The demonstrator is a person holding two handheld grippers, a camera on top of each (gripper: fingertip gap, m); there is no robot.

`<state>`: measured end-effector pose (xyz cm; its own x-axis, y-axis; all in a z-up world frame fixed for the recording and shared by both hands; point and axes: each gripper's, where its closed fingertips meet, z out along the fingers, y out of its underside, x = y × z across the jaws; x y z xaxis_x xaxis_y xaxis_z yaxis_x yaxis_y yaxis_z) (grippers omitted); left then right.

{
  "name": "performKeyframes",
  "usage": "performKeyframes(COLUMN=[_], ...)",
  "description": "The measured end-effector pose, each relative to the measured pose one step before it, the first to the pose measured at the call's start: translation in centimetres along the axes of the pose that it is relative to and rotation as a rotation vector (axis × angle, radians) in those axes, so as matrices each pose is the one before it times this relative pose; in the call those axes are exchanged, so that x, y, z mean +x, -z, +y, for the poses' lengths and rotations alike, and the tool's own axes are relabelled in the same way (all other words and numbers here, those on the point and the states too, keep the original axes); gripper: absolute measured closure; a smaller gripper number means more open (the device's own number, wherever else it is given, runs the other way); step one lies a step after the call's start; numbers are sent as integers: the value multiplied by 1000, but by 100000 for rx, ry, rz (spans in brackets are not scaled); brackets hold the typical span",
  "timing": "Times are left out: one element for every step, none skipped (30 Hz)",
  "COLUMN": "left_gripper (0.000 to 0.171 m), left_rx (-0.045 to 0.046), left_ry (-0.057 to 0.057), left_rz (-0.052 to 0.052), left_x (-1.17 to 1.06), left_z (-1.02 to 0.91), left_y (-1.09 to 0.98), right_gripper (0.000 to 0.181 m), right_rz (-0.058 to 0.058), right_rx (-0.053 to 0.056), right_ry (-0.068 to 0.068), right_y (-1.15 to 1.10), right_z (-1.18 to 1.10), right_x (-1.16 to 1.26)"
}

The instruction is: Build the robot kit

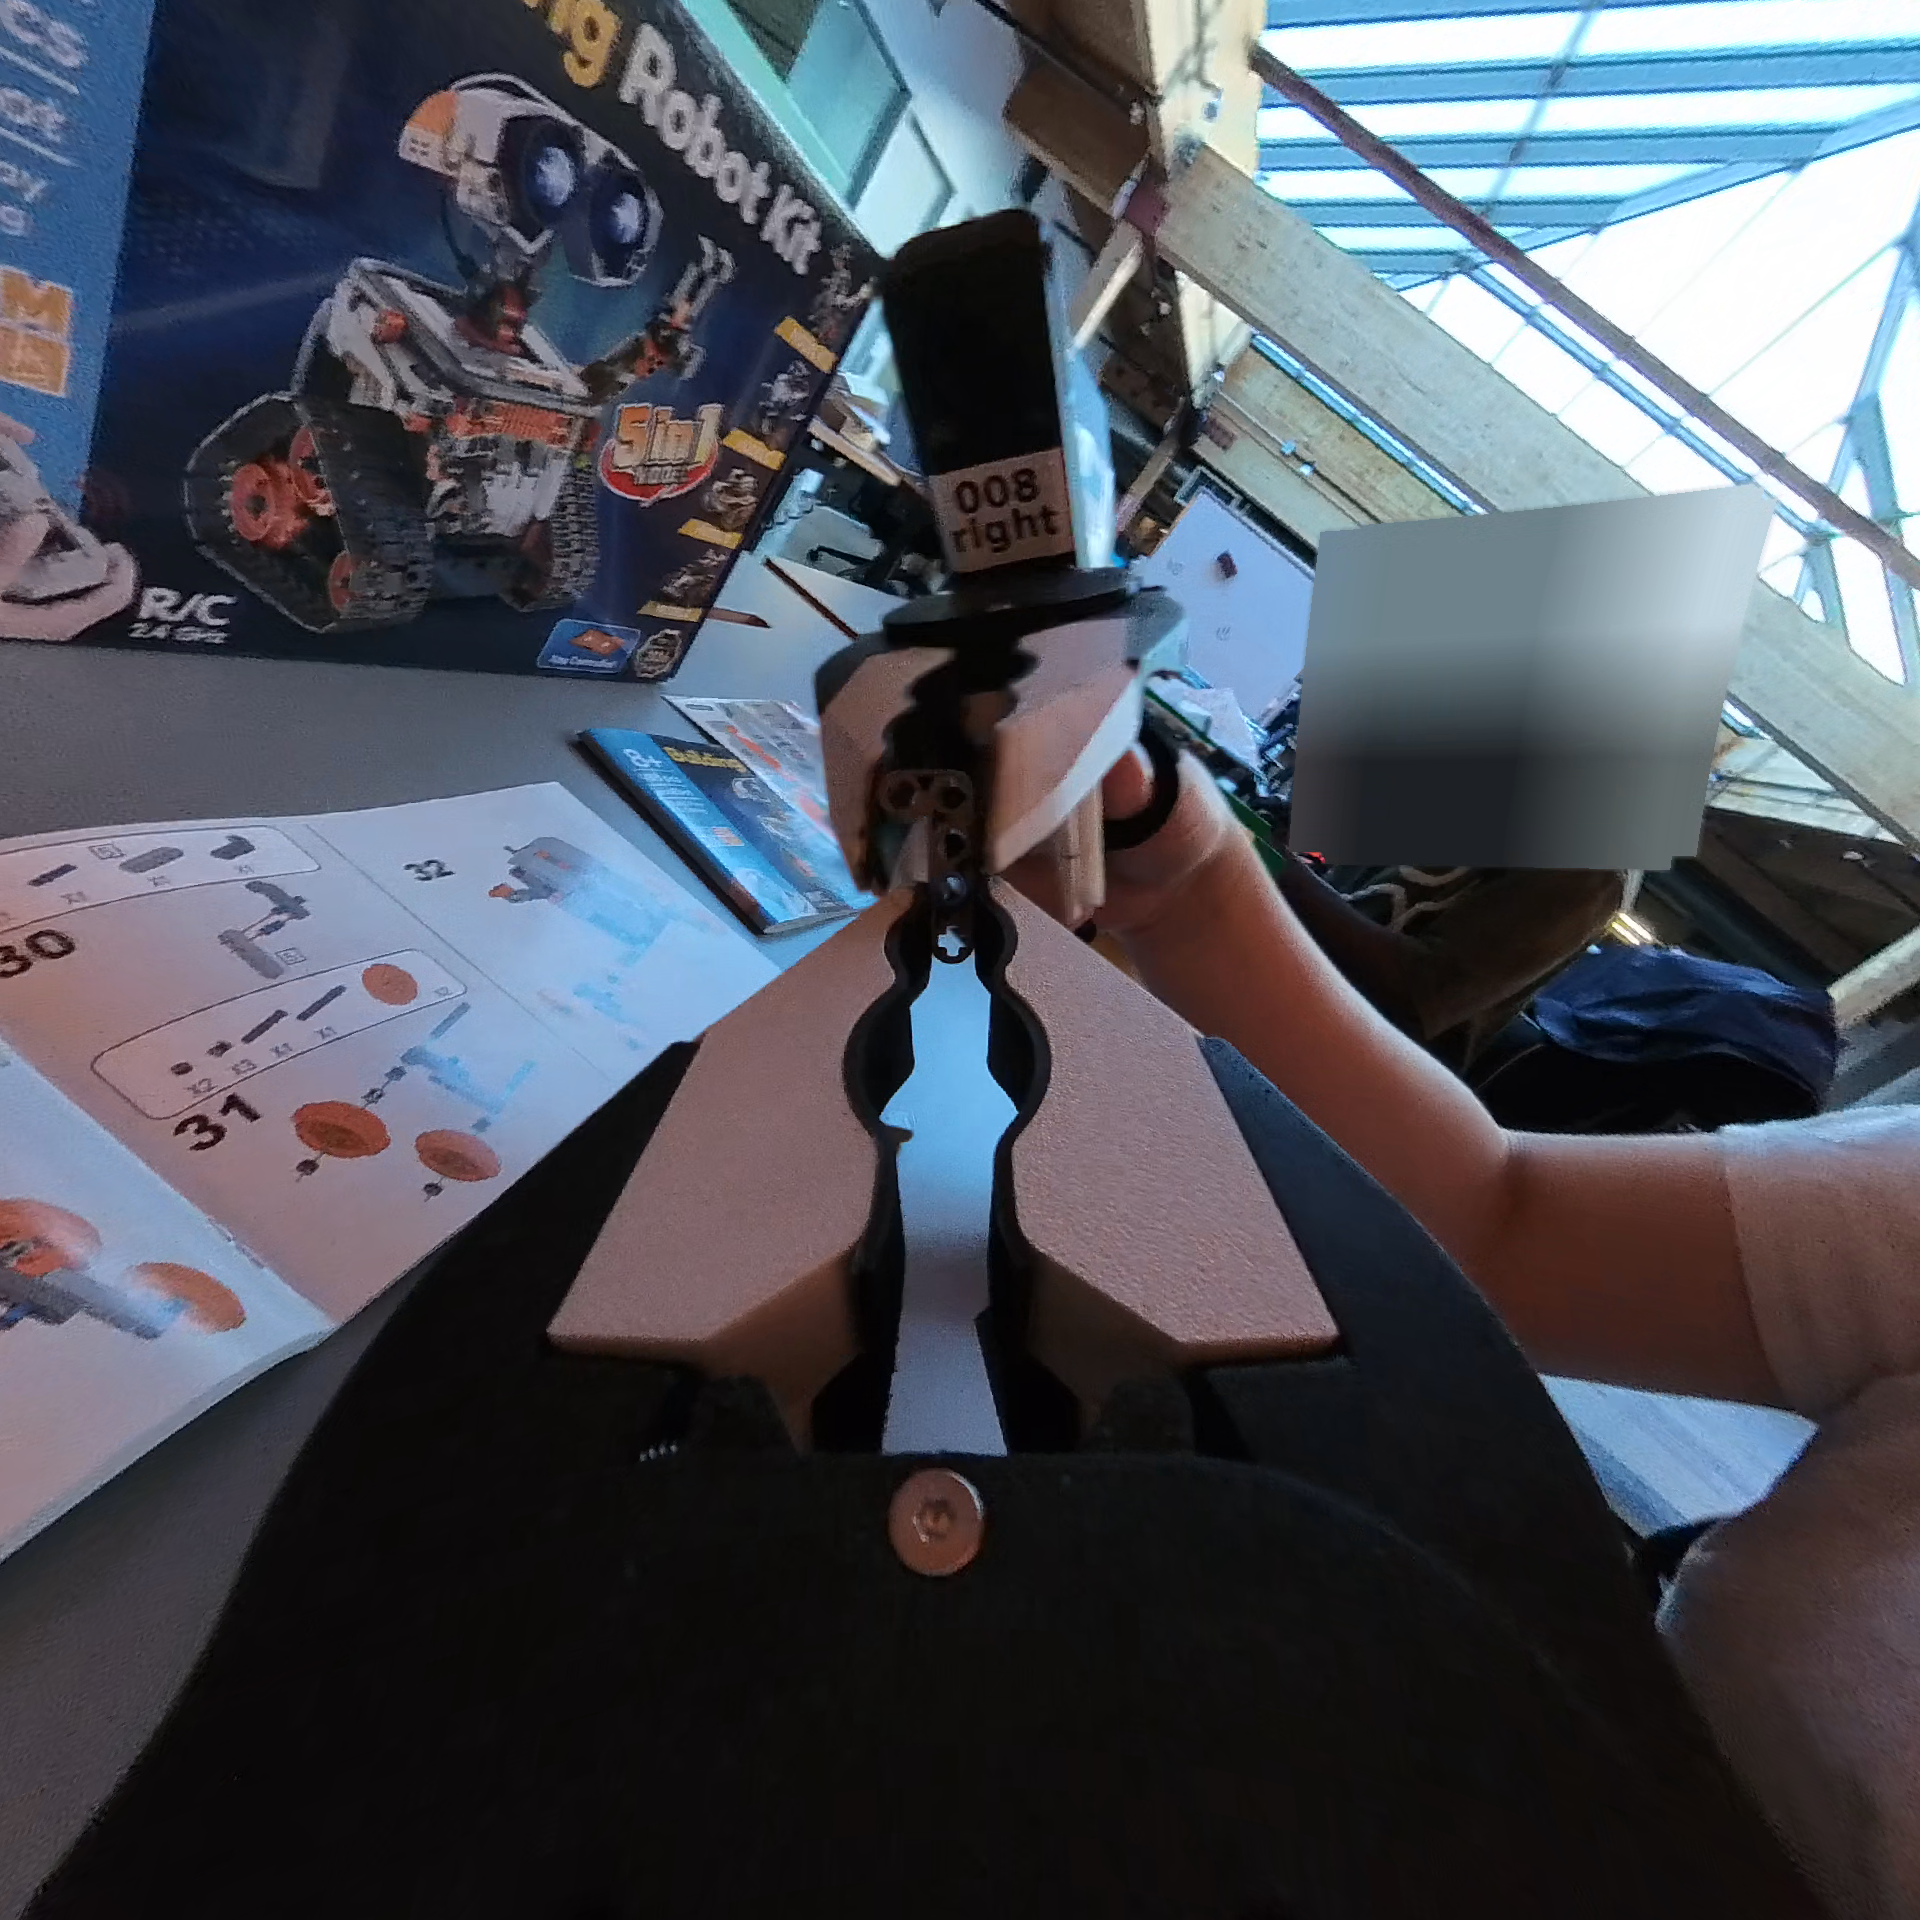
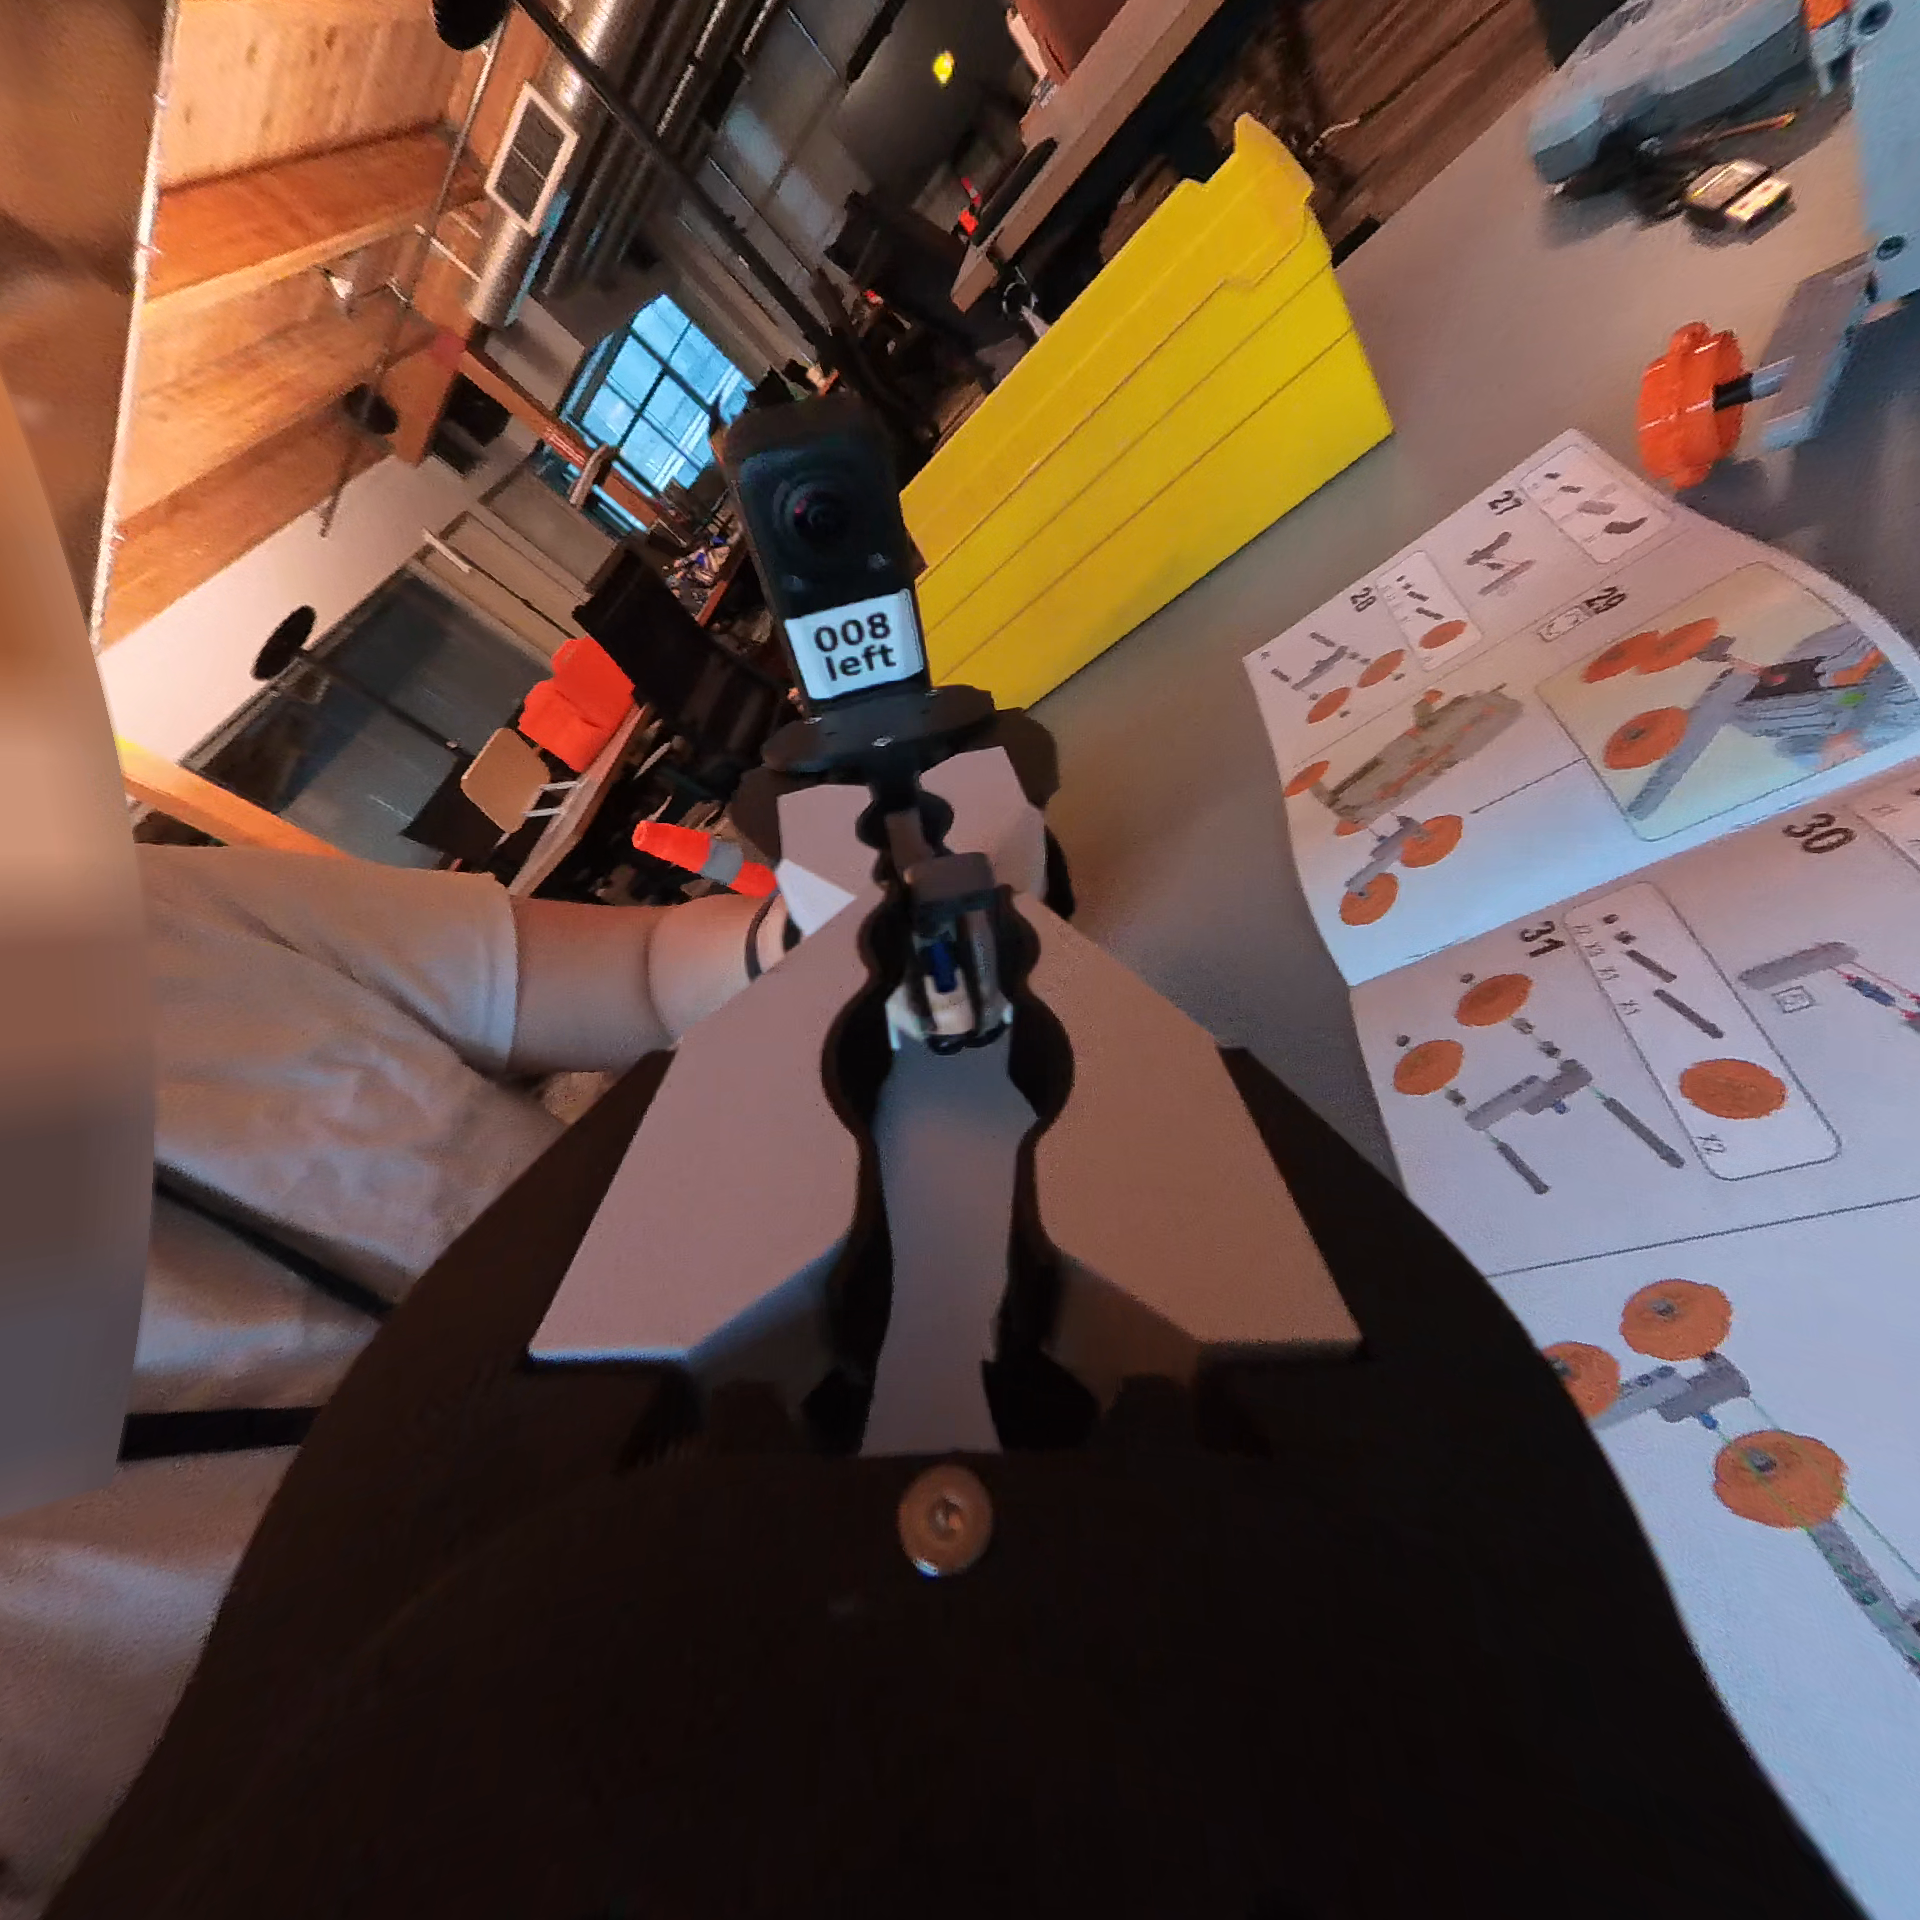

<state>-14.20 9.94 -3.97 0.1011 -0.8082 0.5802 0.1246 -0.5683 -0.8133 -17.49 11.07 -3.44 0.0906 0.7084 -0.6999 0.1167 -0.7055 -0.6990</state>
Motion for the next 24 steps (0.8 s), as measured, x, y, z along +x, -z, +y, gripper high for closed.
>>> performKeyframes(left_gripper=[167,167,162,149,141,143,146,148,149,149,150,149,150,152,157,164,165,165,167,167,167,167,167,167], left_rx=[-838,-871,-1488,-2060,-2917,-3354,-2040,-1116,-70,406,104,-677,-1231,-71,427,-351,-1623,-3087,-3181,-1304,-470,-578,128,443], left_ry=[87,345,1236,2667,3020,1536,-927,-2225,-1204,166,1086,1859,1931,1452,167,-1024,-2273,-2801,-3113,-2891,-1519,-112,183,226], left_rz=[846,1555,3418,4216,3355,604,-1929,-1120,758,1004,834,204,702,838,1261,-101,-2218,-2414,-2826,-2323,-28,715,472,985], left_x=[128,145,352,416,264,-127,-376,-180,120,115,-10,-174,-92,-8,141,46,-230,-223,-249,-150,119,118,19,67], left_z=[104,122,187,166,202,162,-28,-105,-214,-160,4,201,266,105,46,128,274,416,383,118,-5,10,-41,-45], left_y=[-104,-97,-115,-113,-12,243,448,470,388,216,50,-80,-141,-157,-120,-87,-58,-76,-37,15,67,101,105,68], right_gripper=[168,168,168,168,169,168,168,168,168,168,168,168,168,168,168,168,168,168,168,168,168,168,168,168], right_rz=[32,-742,-12,1339,-352,-1711,-831,857,1267,-14,-980,-748,129,357,920,430,51,1697,1259,-470,-1586,-538,330,203], right_rx=[781,-625,-939,694,687,283,-42,-51,-362,-767,-772,-438,-446,-1341,-2147,-1543,-1398,-1844,-1123,253,-95,-271,80,-125], right_ry=[1117,-613,-2043,-1895,-1945,-1569,-455,29,145,51,-387,-302,-75,-204,-556,-223,-135,-44,-306,-33,-66,-532,298,549], right_y=[-38,43,164,294,344,307,236,156,47,-66,-142,-167,-187,-221,-222,-218,-187,-145,-84,-42,-58,-49,-52,-77], right_z=[-23,138,100,-141,-157,-69,2,33,76,123,140,91,88,254,376,302,280,322,191,-18,17,4,-80,-34], right_x=[13,-83,60,253,8,-221,-145,85,155,-22,-151,-96,42,89,209,132,53,330,263,3,-197,-80,-23,-75])
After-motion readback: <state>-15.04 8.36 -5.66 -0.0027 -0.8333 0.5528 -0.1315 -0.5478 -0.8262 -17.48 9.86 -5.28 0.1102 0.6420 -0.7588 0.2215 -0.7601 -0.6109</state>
